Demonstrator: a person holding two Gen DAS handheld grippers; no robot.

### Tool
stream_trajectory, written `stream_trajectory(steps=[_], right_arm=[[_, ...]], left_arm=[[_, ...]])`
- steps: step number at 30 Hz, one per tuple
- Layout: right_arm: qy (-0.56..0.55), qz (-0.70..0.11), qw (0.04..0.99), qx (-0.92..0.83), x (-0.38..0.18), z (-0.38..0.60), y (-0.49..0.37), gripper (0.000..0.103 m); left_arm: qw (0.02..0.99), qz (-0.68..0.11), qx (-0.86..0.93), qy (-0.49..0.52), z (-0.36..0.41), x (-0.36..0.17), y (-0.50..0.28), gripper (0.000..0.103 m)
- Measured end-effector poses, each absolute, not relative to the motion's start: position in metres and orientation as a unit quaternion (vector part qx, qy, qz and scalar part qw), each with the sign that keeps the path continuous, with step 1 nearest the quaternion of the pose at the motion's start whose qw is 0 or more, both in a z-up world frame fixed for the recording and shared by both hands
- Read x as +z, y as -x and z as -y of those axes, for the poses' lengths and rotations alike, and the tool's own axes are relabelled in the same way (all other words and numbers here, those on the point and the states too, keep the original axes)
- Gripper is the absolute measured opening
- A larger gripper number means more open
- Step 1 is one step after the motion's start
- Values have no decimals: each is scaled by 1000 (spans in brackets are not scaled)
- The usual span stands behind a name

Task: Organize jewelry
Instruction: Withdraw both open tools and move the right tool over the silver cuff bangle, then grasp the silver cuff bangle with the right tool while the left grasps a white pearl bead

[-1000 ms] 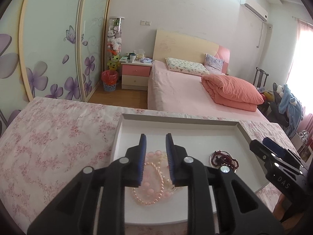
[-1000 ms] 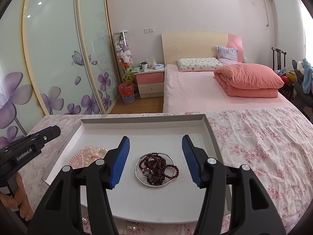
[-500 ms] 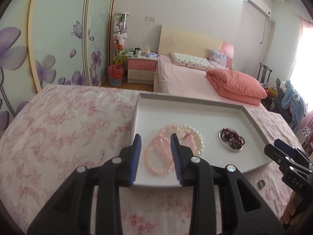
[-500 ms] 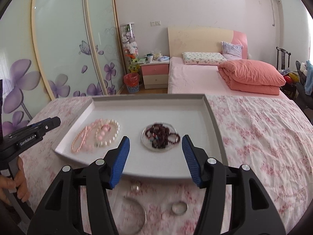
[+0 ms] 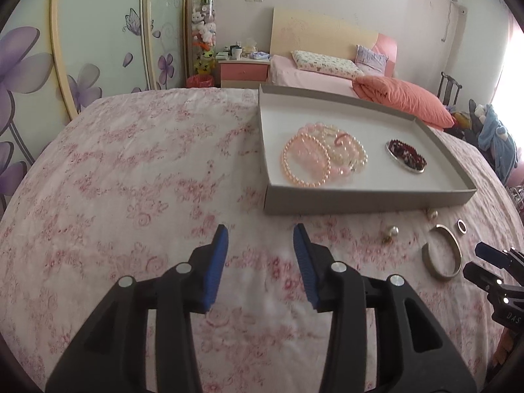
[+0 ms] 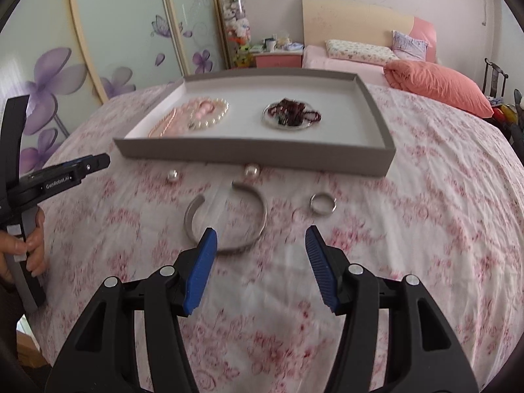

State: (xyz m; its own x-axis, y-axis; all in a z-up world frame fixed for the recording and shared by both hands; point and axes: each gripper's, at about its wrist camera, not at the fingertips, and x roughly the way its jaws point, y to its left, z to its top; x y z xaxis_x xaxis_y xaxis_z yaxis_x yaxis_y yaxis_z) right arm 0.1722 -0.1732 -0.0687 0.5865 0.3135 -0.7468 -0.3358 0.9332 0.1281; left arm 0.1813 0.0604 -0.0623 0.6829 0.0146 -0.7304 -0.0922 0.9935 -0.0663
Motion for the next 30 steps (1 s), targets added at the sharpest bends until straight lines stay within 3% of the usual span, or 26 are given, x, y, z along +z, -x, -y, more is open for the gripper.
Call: stream_trajectory(steps=[14,20,23,30], right_arm=[[72,-432,879,189,-79,135,-190,77],[75,-432,879,190,-78,130,-198,77],[74,-428,880,193,-77,131,-195,68],[65,-431,881,184,-76,147,-179,68]], left_arm=[[903,-425,32,55,-65,-72,-187,48],[901,-430,33,58,-66,-74,-188,49],[900,-430,32,56,-66,-74,-188,50],[902,-429,31,42,-60,-73,-188,51]])
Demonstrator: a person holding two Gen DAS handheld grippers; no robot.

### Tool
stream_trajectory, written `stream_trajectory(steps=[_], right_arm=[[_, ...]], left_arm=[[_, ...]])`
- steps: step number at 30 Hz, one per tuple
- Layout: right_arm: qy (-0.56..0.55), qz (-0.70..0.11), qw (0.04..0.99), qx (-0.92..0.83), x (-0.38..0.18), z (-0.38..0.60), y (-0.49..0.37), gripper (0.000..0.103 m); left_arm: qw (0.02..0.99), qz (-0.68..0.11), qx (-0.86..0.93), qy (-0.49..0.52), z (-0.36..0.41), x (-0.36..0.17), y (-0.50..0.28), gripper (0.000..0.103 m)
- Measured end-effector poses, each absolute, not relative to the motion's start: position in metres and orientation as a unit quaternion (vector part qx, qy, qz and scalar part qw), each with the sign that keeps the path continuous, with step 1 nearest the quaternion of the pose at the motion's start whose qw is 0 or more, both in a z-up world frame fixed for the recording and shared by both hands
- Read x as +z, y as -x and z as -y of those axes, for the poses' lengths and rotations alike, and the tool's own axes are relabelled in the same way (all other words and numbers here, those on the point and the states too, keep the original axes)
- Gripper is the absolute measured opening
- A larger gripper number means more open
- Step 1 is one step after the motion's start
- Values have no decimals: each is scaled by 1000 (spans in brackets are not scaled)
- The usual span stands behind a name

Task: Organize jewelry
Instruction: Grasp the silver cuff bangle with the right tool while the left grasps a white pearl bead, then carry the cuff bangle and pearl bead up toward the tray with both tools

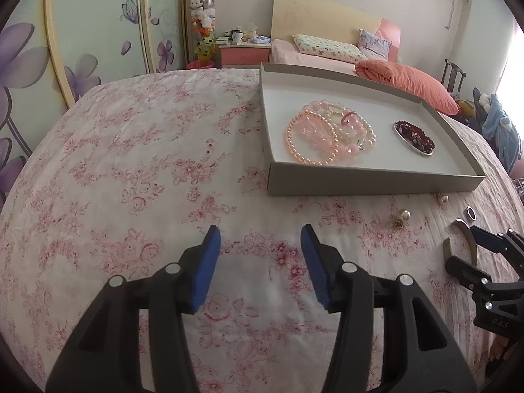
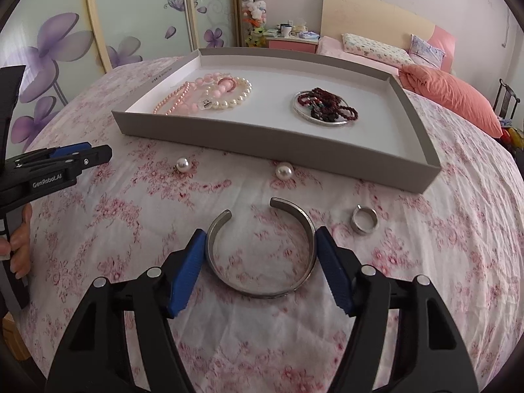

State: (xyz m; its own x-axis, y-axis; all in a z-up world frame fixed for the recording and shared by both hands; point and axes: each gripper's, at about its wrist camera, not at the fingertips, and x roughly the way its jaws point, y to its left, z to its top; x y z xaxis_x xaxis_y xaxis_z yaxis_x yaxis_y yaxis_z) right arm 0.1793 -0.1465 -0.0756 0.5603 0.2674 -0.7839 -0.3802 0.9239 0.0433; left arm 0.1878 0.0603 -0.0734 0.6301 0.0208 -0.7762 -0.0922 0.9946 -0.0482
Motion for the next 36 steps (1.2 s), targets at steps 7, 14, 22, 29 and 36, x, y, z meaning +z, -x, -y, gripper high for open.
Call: stream_trajectory(steps=[7,14,22,29,36], right_arm=[[50,-432,889,143,-77,177,-164,68],[31,-434,892,123,-77,197,-156,68],[24,-434,892,127,-78,199,-155,68],[22,-434,892,128,-78,200,-154,68],[25,-434,892,125,-78,199,-155,68]], left_arm=[[901,-432,-13,29,-27,-69,-189,56],[896,-442,-48,3,19,-73,-201,57],[894,-446,-46,-9,51,-80,-217,51],[897,-440,-33,-23,58,-81,-225,32],[899,-435,-32,-28,59,-81,-224,14]])
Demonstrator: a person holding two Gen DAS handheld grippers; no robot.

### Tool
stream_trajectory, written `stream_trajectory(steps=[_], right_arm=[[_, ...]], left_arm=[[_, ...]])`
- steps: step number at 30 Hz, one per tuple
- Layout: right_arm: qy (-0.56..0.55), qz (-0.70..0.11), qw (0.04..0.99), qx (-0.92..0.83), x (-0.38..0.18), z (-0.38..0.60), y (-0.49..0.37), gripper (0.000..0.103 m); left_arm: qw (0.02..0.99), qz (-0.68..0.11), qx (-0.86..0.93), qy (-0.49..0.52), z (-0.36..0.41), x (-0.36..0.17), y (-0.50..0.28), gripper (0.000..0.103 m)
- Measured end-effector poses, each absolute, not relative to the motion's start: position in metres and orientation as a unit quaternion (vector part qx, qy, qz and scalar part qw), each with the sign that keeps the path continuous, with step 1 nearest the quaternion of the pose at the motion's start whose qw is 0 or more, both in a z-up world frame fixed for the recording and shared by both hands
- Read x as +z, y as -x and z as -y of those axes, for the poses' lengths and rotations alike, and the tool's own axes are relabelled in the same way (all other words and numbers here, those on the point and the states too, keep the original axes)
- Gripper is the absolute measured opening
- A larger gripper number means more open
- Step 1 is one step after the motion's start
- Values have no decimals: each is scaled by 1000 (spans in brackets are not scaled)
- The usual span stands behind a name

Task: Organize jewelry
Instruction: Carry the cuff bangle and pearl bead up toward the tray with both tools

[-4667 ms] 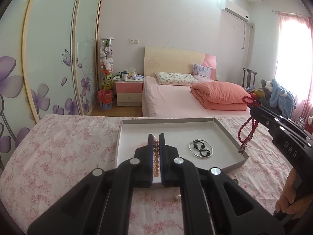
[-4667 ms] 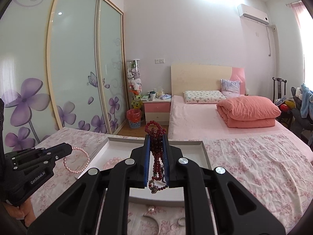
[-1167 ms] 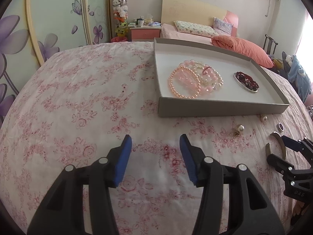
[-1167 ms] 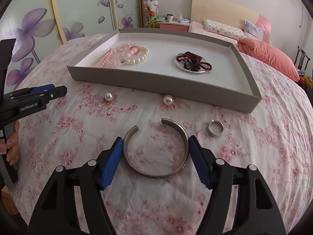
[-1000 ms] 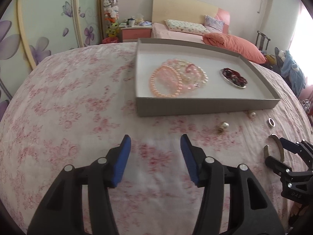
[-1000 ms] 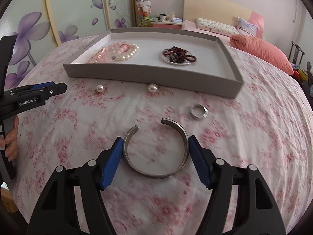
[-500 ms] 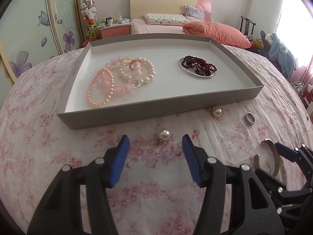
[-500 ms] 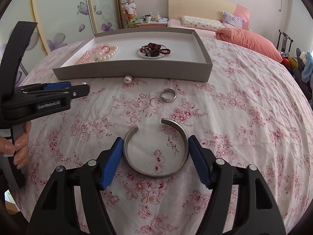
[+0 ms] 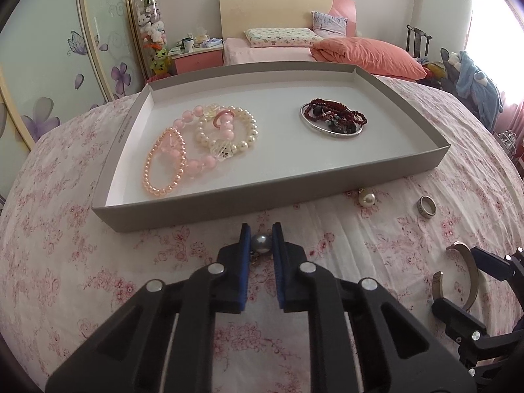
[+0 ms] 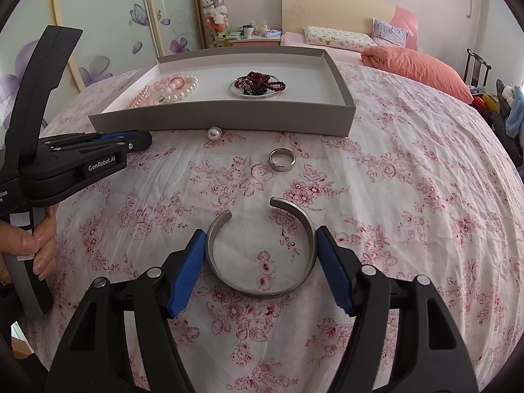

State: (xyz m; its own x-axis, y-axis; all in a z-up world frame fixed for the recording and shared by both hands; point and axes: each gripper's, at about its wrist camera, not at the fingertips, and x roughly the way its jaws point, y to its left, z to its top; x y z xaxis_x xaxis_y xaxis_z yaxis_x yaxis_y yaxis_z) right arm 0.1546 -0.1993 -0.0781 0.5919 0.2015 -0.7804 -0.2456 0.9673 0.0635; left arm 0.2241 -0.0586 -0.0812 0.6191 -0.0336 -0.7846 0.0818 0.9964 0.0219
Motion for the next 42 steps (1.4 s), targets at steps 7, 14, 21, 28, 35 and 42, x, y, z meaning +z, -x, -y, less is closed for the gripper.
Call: stream_trajectory(steps=[7,14,21,28,35,42], right_arm=[[32,-434,891,128,-78,191,-159,68],[38,-436,890,127,-78,178,-168,68],[38,-435,892,120,-79,176,-168,68],[37,-435,892,121,-79,176,-168,68],[26,-432,893,124,-78,178,-168,68],[13,-403,906,127,-64,181,-162,68]], left_arm=[[898,-440,-12,-17,31,-80,-211,14],[898,-439,12,0,-5,-79,-183,14],[900,-436,15,3,-11,-78,-175,14],[900,-436,16,-3,-9,-79,-176,14],[900,-435,12,4,-10,-79,-176,14],[905,-425,12,18,-15,-73,-170,14]])
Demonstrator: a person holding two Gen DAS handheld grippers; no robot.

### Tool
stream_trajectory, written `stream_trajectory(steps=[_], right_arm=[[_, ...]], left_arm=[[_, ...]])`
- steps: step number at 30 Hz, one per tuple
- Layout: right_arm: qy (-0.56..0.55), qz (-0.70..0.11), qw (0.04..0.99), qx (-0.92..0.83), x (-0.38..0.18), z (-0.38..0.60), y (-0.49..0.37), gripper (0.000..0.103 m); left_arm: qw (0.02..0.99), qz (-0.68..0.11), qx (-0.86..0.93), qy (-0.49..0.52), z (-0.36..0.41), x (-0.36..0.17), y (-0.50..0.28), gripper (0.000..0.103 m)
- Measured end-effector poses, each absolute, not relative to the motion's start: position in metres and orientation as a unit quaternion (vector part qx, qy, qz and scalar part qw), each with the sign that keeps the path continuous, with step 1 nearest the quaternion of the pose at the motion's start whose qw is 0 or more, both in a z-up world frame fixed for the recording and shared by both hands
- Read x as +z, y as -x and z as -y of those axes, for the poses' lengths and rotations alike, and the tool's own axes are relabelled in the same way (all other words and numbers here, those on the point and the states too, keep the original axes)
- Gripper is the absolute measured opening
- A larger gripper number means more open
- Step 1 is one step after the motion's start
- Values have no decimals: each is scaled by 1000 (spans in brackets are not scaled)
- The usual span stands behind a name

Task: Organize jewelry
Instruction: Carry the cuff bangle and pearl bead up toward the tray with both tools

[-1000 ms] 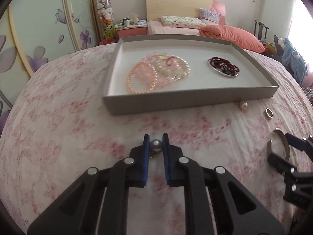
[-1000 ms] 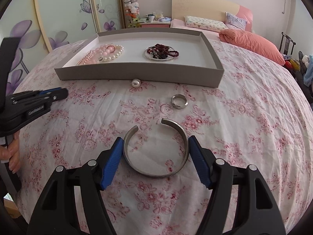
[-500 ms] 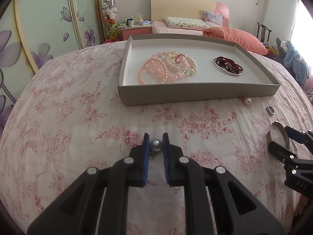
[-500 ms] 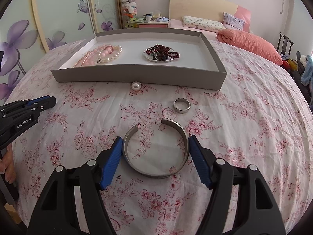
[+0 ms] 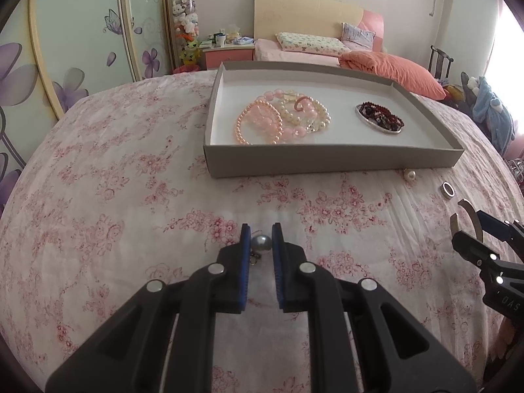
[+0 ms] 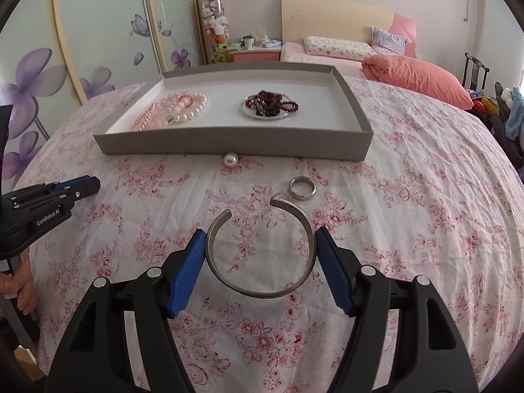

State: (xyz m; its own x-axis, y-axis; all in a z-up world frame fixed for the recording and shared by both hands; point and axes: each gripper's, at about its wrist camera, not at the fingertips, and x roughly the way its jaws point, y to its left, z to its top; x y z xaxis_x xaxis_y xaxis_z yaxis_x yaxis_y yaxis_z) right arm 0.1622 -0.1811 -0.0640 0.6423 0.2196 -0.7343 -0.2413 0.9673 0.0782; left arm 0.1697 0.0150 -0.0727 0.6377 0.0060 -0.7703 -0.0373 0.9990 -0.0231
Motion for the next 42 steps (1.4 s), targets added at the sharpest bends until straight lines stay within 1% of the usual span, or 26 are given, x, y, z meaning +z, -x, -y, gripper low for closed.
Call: stream_trajectory(steps=[12,22,35,42], right_arm=[[-2,-333,933,138,-26,176,-154,68],[-11,-250,958,137,8,176,-137,68],[-13,-178,974,139,39,171,-134,68],[-13,-160,977,143,47,169,-137,68]], left_arm=[[938,-347,18,24,-12,-29,-146,14],[962,-273,24,-1,-1,5,-125,14],[973,-229,23,1,5,32,-124,14],[976,-216,21,1,8,40,-127,14]])
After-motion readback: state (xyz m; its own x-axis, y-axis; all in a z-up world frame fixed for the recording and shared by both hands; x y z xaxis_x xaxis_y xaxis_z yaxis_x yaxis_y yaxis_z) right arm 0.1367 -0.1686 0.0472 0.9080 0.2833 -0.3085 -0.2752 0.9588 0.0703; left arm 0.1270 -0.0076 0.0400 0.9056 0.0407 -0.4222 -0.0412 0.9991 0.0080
